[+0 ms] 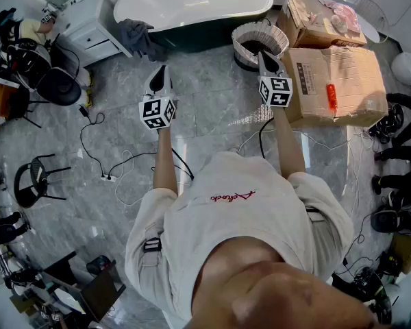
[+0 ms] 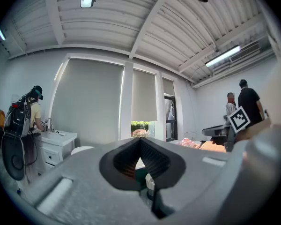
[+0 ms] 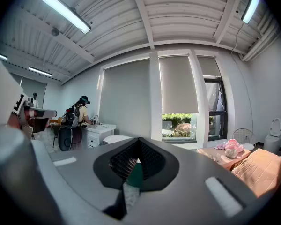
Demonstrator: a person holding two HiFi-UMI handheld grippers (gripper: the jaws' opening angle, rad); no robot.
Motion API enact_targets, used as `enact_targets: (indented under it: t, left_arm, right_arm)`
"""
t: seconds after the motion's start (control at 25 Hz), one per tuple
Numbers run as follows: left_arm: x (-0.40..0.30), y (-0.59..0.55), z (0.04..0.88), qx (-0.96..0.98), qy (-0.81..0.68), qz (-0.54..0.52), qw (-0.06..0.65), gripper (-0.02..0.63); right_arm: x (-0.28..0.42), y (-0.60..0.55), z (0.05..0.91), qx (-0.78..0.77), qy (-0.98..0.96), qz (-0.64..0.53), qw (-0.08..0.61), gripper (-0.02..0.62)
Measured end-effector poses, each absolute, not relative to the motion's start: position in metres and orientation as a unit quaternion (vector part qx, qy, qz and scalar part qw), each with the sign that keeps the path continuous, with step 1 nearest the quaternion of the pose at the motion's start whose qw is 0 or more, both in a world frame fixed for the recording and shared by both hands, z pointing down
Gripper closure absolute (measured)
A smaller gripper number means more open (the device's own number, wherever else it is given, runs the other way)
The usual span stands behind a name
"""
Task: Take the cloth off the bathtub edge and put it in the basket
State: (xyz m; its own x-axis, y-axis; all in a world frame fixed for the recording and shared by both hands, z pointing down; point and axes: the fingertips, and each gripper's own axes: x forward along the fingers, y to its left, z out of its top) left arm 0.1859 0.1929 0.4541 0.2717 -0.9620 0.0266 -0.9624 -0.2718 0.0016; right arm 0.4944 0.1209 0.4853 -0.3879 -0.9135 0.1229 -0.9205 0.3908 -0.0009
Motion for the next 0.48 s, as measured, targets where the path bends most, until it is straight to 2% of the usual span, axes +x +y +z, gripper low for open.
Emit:
enact_targets:
  t: [0.48]
  left_arm:
    - [0.1856, 0.1899, 0.4531, 0.801, -0.598, 0.006, 0.006, 0.606]
  right_arm:
    - [0.5001, 0.1256, 0.4816, 0.565, -0.824, 0.02, 0.047, 0.589]
